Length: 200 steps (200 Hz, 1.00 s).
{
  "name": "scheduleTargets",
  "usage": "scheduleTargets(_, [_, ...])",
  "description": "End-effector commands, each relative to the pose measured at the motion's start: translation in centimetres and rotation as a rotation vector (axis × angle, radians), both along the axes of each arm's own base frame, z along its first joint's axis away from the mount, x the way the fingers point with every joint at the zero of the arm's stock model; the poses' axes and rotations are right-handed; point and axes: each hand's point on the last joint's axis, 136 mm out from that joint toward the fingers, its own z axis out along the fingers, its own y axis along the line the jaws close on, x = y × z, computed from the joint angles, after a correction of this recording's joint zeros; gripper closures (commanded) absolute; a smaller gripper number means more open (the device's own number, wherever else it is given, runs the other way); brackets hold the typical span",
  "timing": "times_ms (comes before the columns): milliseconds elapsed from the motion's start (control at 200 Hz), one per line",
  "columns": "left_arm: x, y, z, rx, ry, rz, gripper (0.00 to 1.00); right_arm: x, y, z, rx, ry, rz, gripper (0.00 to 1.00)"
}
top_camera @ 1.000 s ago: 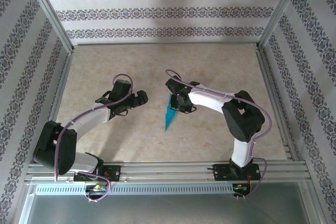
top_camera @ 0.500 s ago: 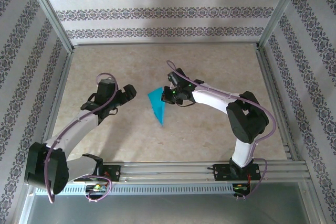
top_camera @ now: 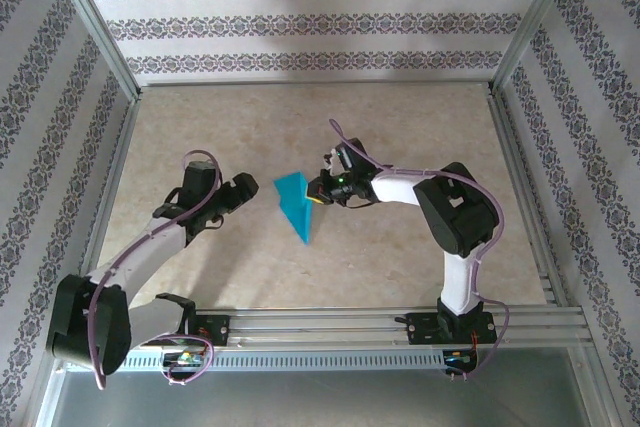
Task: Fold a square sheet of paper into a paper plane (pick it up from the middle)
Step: Turn over the paper plane at the center of the table, then move the paper plane to the center of the table.
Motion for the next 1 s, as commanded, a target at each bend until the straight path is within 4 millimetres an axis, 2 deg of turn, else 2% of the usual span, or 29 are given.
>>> scheduleTargets(0, [0.4, -1.6, -0.4, -0.099, 0.006, -0.042, 0.14, -0.1, -0.3, 0.3, 0.042, -0.021, 0.017, 0.98])
scheduleTargets(215, [0.4, -5.2, -2.2, -0.143, 0.078, -0.144, 0.20, -0.6, -2.4, -1.0, 0.017, 0.003, -0.015, 0.97])
scheduleTargets(425, [0.9, -9.5, -3.8, -0.227, 0.126, -0.241, 0.38, -0.6, -3.2, -1.6, 0.003, 0.008, -0.031, 0.97])
scheduleTargets(550, [1.3, -11.6, -3.5, -0.270, 0.111, -0.295, 0.39, -0.7, -3.3, -1.6, 0.001, 0.007, -0.031, 0.97])
scheduleTargets(710, [1.7, -12.7, -2.8, -0.314, 0.066, -0.318, 0.39, -0.8, -3.4, -1.7, -0.001, 0.011, -0.031, 0.96])
scheduleTargets(794, [1.7, -13.4, -2.6, -0.324, 0.063, -0.345, 0.43, -0.8, -3.4, -1.8, -0.003, 0.014, -0.031, 0.97])
scheduleTargets(994, [2.0, -15.2, -3.7, -0.324, 0.107, -0.401, 0.62, -0.8, -3.5, -1.9, -0.004, 0.015, -0.030, 0.96])
